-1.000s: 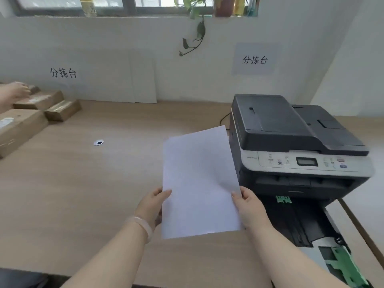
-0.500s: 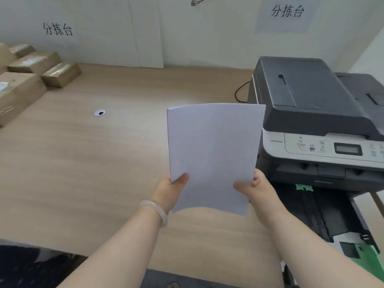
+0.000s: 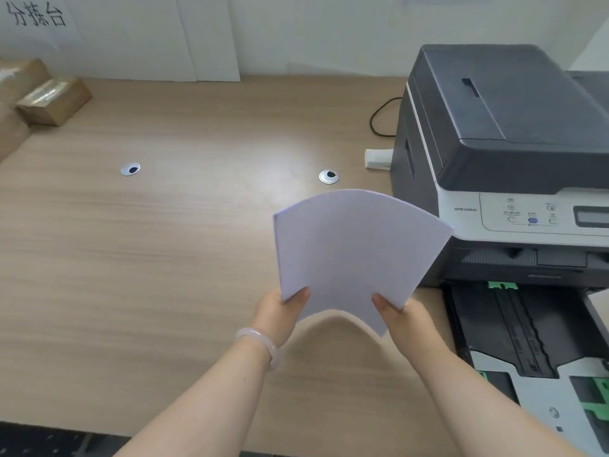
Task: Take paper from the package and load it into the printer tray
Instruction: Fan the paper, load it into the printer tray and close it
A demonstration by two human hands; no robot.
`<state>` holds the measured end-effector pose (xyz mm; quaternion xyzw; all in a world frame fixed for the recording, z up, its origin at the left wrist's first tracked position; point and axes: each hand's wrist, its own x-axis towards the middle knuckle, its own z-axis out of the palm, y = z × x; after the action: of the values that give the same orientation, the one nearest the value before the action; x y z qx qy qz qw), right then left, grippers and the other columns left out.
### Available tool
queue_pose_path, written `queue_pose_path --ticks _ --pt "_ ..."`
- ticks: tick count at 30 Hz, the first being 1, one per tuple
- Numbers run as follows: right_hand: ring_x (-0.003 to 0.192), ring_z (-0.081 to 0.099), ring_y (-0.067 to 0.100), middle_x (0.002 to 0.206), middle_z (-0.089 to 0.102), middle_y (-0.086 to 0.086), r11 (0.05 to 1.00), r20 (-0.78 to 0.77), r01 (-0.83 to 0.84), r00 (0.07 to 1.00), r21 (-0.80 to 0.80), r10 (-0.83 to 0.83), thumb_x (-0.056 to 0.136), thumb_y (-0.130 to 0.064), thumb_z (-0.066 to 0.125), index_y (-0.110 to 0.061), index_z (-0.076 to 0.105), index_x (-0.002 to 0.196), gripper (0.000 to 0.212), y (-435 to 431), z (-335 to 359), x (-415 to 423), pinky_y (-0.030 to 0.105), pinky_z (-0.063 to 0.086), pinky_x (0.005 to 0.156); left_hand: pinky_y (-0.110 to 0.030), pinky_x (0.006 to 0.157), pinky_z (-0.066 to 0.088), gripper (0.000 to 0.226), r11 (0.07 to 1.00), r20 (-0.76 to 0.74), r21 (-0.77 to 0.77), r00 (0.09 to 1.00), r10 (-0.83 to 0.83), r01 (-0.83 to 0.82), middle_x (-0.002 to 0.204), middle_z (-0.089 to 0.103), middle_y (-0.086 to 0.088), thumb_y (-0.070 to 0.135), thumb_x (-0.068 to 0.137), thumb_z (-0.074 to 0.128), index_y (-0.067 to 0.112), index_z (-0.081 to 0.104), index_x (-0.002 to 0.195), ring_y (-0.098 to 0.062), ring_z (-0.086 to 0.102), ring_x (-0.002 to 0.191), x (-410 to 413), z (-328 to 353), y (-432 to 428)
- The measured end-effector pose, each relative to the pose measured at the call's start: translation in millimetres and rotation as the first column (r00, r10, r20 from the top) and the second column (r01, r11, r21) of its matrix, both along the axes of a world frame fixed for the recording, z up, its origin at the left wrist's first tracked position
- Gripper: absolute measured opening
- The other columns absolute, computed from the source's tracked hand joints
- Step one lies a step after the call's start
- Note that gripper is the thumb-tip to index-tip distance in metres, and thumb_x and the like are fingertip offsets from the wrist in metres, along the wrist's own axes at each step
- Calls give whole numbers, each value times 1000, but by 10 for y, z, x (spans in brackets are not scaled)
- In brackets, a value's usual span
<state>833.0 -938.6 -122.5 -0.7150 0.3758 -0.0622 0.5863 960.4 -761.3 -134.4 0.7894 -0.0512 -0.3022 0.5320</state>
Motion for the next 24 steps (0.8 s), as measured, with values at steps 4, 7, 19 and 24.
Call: queue_pose_path --ticks 4,7,19,24 --pt "85 61 13 87 68 -9 1000 14 -9 1000 10 9 92 -26 56 -32 66 81 16 14 39 75 24 44 66 -32 78 48 14 1000 -10 6 1000 3 -3 100 70 1 38 90 57 29 68 93 -21 63 98 83 18 -21" --pt "85 65 8 92 72 -8 998 -7 -44 999 36 44 93 -26 56 -29 68 90 13 8 115 108 22 44 64 -34 79 49 15 999 -30 7 999 38 -38 98 72 -2 34 91 56 26 69 90 -26 65 97 100 27 5" --pt "101 68 30 113 70 12 770 352 -39 903 637 -246 81 -25 67 -11 64 113 36 -277 835 313 36 59 74 -41 80 55 27 814 -404 -443 895 192 -375 107 73 -1 28 88 63 20 64 113 -22 70 97 326 808 -71" --pt "102 68 25 112 72 5 745 347 -92 917 660 -194 90 -20 60 -17 66 112 23 176 786 433 37 57 75 -45 85 55 27 764 -485 -495 861 153 -414 110 72 -7 24 92 58 13 64 116 -26 69 99 84 890 -250"
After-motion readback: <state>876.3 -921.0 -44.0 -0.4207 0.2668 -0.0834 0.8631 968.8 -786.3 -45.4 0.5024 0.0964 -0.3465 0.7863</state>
